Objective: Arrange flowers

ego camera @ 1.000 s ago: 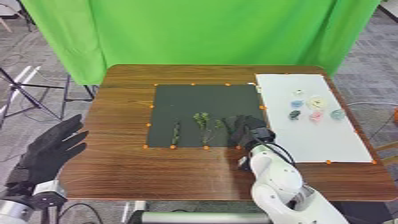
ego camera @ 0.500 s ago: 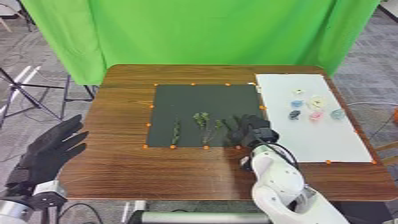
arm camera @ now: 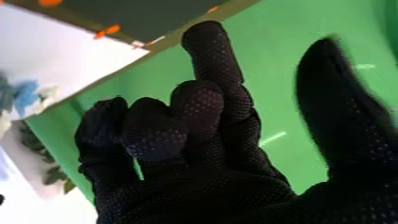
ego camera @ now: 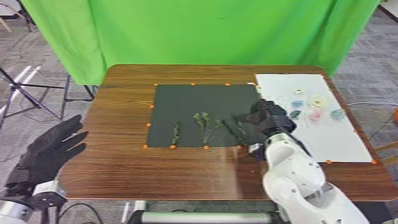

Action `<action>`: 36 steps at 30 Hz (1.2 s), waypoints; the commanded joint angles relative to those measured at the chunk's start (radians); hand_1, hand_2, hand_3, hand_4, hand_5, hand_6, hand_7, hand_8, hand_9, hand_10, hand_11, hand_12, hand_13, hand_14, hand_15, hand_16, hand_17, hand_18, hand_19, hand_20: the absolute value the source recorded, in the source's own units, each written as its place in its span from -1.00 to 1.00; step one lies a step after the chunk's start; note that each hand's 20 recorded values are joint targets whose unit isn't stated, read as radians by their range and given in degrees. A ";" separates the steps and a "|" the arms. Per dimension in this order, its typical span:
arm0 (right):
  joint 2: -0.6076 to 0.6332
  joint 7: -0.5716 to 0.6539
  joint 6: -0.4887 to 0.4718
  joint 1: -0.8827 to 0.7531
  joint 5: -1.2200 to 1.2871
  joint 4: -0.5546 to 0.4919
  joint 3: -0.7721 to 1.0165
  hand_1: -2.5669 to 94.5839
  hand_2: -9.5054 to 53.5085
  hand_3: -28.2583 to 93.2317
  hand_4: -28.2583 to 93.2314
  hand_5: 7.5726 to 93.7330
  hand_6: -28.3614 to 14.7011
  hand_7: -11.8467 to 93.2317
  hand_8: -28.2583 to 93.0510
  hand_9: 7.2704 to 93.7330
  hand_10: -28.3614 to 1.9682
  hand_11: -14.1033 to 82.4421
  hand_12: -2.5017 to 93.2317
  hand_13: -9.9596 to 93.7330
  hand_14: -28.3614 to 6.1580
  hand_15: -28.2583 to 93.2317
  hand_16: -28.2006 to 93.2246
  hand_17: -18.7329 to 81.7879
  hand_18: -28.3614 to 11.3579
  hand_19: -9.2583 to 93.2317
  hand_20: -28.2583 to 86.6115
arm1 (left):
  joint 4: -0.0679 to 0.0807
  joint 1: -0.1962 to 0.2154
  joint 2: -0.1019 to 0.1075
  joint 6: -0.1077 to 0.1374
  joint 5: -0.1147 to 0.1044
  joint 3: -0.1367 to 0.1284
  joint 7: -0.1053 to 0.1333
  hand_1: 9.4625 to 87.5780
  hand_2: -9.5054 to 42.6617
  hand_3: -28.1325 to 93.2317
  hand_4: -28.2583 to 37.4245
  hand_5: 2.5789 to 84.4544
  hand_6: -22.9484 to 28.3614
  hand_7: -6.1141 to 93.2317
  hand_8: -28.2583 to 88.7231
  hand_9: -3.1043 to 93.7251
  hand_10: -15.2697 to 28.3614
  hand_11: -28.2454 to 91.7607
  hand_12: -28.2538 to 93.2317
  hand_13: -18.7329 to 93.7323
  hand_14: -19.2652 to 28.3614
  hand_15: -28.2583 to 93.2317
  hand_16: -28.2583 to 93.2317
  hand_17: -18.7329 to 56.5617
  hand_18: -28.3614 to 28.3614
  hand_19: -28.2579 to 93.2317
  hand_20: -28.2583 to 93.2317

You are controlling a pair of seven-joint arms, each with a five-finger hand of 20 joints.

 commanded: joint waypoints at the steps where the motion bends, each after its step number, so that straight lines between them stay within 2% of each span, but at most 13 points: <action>1: 0.028 -0.045 -0.099 -0.018 0.054 0.025 0.039 -0.70 -0.12 0.84 -0.78 0.49 0.22 0.09 -0.74 0.37 -0.01 0.64 0.18 0.35 -0.27 0.89 0.15 -0.23 -0.82 0.76 0.56 | -0.003 0.016 -0.007 -0.005 0.002 -0.003 -0.002 -0.62 -0.80 0.61 -0.92 -0.42 -0.04 -0.51 -0.68 -0.52 0.13 -0.31 -0.22 -0.40 0.32 -0.21 -0.43 -0.78 0.60 0.04 -0.37; 2: 0.029 -0.046 -0.111 -0.018 0.063 0.026 0.038 -0.73 -0.03 0.84 -0.78 0.51 0.23 0.07 -0.74 0.37 -0.04 0.63 0.18 0.35 -0.30 0.89 0.15 -0.23 -0.83 0.75 0.56 | -0.002 0.015 -0.007 -0.005 0.002 -0.003 -0.003 -0.62 -0.80 0.61 -0.92 -0.42 -0.04 -0.51 -0.68 -0.52 0.13 -0.31 -0.22 -0.40 0.32 -0.20 -0.43 -0.78 0.60 0.04 -0.37; 4: 0.028 -0.045 -0.127 -0.023 0.082 0.025 0.038 -0.89 0.30 0.82 -0.75 0.56 0.23 0.01 -0.73 0.38 -0.14 0.60 0.18 0.34 -0.35 0.88 0.15 -0.24 -0.82 0.75 0.56 | -0.003 0.017 -0.006 -0.006 0.003 -0.003 -0.002 -0.62 -0.80 0.61 -0.92 -0.42 -0.04 -0.51 -0.68 -0.52 0.13 -0.31 -0.22 -0.40 0.32 -0.20 -0.43 -0.78 0.60 0.04 -0.37; 6: 0.028 -0.054 -0.137 -0.024 0.080 0.027 0.037 -0.98 0.46 0.78 -0.73 0.60 0.22 -0.03 -0.71 0.39 -0.18 0.60 0.18 0.34 -0.37 0.89 0.15 -0.24 -0.82 0.74 0.57 | -0.002 0.016 -0.006 -0.004 0.002 -0.003 -0.001 -0.62 -0.80 0.61 -0.92 -0.42 -0.04 -0.51 -0.68 -0.52 0.13 -0.31 -0.22 -0.40 0.32 -0.21 -0.43 -0.78 0.60 0.03 -0.37; 8: 0.033 -0.058 -0.138 -0.027 0.081 0.023 0.035 -1.00 0.53 0.73 -0.73 0.65 0.22 -0.06 -0.69 0.41 -0.19 0.59 0.18 0.35 -0.39 0.89 0.15 -0.24 -0.82 0.75 0.57 | -0.001 0.014 -0.004 -0.008 0.002 -0.005 -0.003 -0.62 -0.80 0.61 -0.93 -0.42 -0.04 -0.51 -0.68 -0.52 0.13 -0.31 -0.22 -0.40 0.32 -0.21 -0.43 -0.78 0.60 0.03 -0.37; 24: 0.023 -0.049 -0.269 -0.022 0.165 0.036 0.037 -1.00 0.53 0.70 -0.73 0.72 0.24 -0.03 -0.66 0.50 -0.20 0.57 0.20 0.40 -0.42 0.89 0.16 -0.21 -0.85 0.77 0.58 | 0.004 0.010 0.005 -0.013 0.000 -0.004 -0.008 -0.62 -0.79 0.61 -0.93 -0.42 -0.04 -0.51 -0.68 -0.52 0.13 -0.31 -0.23 -0.40 0.32 -0.21 -0.43 -0.78 0.60 0.04 -0.37; 36: -0.004 -0.071 -0.269 -0.022 0.295 0.042 0.050 -1.00 0.51 0.70 -0.73 0.68 0.22 -0.05 -0.67 0.47 -0.21 0.57 0.19 0.39 -0.41 0.88 0.16 -0.21 -0.86 0.77 0.57 | 0.004 0.008 0.001 -0.009 0.001 -0.002 -0.007 -0.63 -0.77 0.61 -0.93 -0.42 -0.04 -0.51 -0.68 -0.52 0.13 -0.31 -0.22 -0.40 0.32 -0.21 -0.43 -0.78 0.60 0.04 -0.36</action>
